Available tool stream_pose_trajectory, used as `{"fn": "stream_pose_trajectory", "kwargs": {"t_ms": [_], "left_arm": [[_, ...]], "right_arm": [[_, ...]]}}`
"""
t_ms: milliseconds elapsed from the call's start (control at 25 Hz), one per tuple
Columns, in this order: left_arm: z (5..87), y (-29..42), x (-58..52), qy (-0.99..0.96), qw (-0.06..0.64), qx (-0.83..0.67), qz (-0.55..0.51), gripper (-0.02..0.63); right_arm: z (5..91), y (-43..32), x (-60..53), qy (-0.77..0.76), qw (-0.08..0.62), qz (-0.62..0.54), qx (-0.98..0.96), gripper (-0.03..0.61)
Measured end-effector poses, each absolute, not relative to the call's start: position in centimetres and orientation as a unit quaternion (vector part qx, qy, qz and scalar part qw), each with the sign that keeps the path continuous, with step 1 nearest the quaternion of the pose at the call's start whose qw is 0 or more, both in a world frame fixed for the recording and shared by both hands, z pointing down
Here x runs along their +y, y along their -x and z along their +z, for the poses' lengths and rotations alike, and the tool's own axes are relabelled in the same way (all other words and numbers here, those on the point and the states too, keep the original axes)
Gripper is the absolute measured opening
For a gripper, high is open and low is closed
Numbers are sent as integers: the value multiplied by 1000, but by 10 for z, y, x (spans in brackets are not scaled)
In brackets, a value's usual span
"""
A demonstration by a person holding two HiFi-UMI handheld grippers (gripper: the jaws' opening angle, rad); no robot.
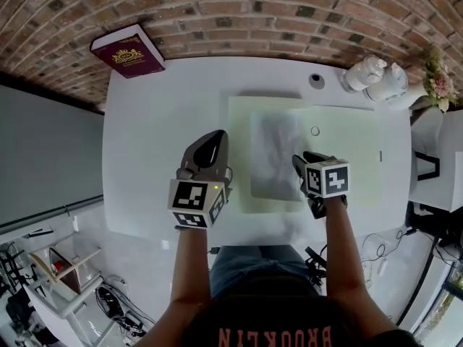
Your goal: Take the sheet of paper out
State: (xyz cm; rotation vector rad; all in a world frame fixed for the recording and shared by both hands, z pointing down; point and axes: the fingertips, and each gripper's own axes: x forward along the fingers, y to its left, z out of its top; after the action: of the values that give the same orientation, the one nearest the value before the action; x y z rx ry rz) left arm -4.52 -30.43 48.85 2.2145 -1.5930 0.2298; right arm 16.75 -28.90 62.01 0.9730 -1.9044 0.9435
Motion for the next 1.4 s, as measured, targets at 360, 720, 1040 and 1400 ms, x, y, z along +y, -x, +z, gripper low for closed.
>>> {"fn": "stream_pose_trajectory", "kwargs": {"t_ms": [360,720,1040,1400], "left_arm": [[499,55,-302,-779,211,-583,90,-3],[500,69,-302,-765,213,-602,84,-3],[495,69,-298,-758,214,-611,80,-3],[485,38,-293,-766,203,-605,82,-3]], "right_arm": [[648,-170,-294,-388,424,384,-723,91],[650,-165,-294,-403,468,342,-708,5],[638,-177,-297,-401,421,386,-716,4],[621,-196,-297,-391,384,398,-736,4]]}}
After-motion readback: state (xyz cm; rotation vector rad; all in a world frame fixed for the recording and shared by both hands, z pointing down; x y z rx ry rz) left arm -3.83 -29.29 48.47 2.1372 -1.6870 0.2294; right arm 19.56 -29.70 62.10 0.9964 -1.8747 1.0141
